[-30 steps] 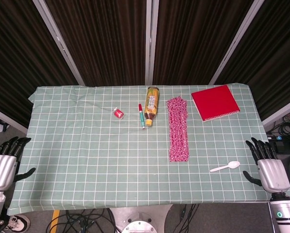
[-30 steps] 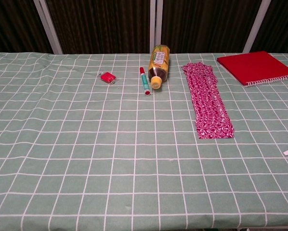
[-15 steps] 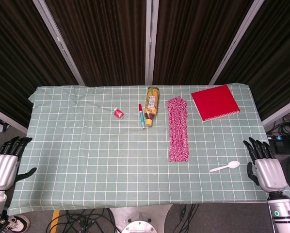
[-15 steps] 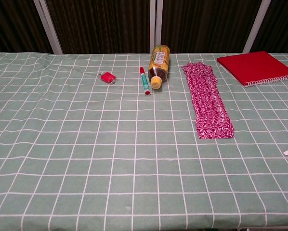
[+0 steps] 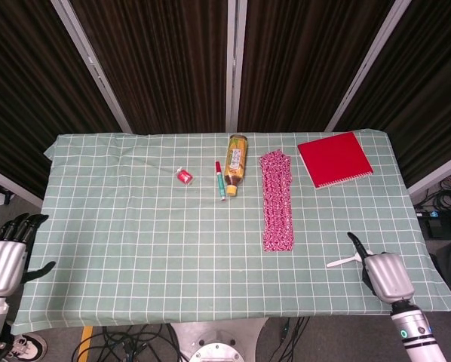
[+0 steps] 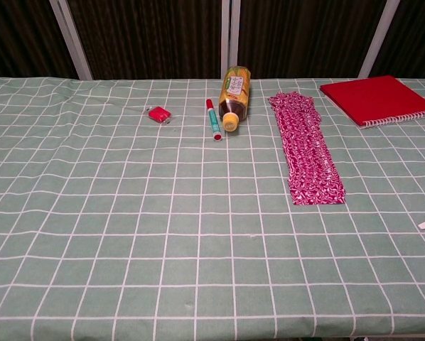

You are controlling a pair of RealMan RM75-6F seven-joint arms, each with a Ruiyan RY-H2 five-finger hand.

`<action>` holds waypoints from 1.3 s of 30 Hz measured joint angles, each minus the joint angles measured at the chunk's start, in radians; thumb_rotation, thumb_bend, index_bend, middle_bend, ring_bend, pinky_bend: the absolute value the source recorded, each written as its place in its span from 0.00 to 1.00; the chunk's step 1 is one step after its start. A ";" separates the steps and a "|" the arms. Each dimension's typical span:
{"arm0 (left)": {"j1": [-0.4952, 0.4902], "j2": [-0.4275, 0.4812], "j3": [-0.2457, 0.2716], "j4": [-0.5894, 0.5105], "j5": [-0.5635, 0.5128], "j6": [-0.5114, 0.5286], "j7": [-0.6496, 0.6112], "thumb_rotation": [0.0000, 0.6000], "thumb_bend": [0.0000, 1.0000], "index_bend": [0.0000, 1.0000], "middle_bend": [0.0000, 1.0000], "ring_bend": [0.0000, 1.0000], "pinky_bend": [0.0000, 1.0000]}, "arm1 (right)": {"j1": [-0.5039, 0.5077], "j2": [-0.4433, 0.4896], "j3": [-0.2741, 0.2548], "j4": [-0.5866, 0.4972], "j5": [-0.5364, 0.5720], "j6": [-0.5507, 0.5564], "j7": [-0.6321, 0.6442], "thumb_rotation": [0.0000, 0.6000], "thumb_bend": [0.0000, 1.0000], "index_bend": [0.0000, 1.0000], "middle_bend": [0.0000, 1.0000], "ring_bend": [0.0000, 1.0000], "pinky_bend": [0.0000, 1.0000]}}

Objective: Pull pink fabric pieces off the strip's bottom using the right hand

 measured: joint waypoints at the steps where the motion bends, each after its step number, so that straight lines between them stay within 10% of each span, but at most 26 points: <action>1: 0.000 0.000 0.000 0.002 -0.001 -0.001 -0.002 1.00 0.09 0.15 0.16 0.10 0.19 | 0.005 -0.005 -0.002 -0.003 0.004 -0.014 -0.009 1.00 1.00 0.00 0.89 0.76 0.69; 17: 0.007 0.001 0.003 0.045 -0.023 -0.012 -0.052 1.00 0.10 0.15 0.16 0.10 0.19 | 0.208 -0.090 0.047 -0.071 0.277 -0.343 -0.170 1.00 1.00 0.00 0.90 0.77 0.69; 39: 0.008 0.008 -0.005 0.054 -0.044 -0.023 -0.070 1.00 0.10 0.15 0.16 0.10 0.19 | 0.465 -0.194 0.055 -0.053 0.680 -0.491 -0.347 1.00 1.00 0.03 0.90 0.77 0.69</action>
